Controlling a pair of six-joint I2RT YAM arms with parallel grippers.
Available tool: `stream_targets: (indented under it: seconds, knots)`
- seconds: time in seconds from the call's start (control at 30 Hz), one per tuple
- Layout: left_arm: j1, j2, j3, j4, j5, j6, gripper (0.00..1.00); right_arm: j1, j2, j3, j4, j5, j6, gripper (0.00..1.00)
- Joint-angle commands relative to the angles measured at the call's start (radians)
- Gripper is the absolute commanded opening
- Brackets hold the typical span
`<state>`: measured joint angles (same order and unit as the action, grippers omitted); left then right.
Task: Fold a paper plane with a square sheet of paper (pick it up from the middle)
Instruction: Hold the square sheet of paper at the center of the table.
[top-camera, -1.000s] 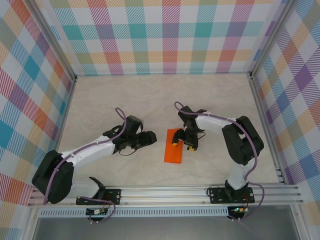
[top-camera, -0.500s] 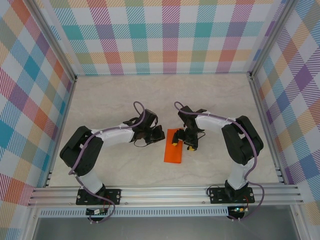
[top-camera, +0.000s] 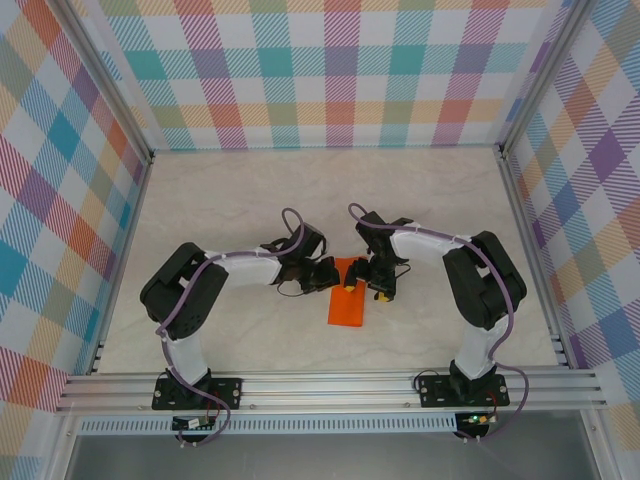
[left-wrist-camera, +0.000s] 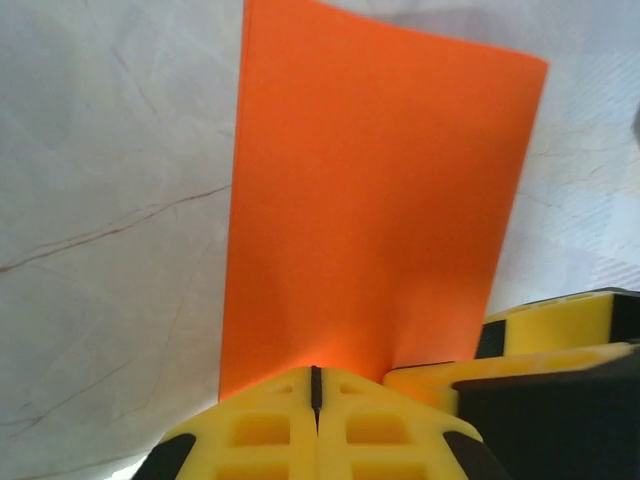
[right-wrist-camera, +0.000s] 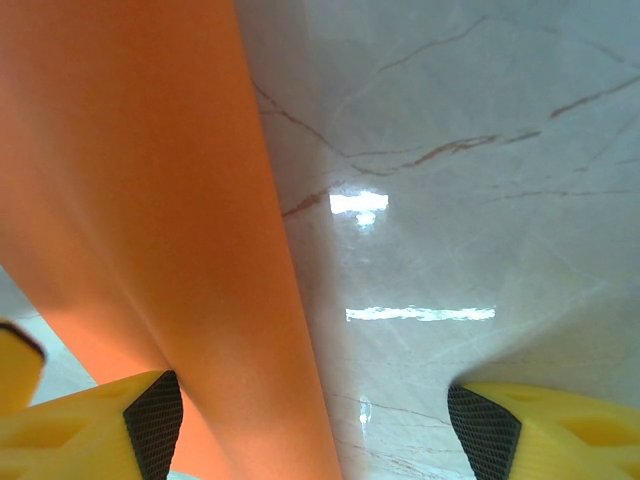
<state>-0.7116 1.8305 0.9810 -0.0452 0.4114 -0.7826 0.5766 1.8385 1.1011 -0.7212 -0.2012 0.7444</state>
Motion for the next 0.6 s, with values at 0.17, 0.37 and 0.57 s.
stream_targets:
  seconds: [0.17,0.37,0.57]
  knots:
    - [-0.021,0.051,0.004,0.014,-0.014,-0.023,0.00,0.005,0.117,-0.079,0.076,0.096,-0.020,0.77]
    - [-0.022,0.049,-0.027,-0.015,-0.061,-0.019,0.00,0.005,0.041,-0.063,0.099,0.067,-0.032,0.78]
    - [-0.021,0.045,-0.038,-0.030,-0.079,-0.006,0.00,-0.052,-0.206,-0.080,0.130,0.023,-0.057,0.81]
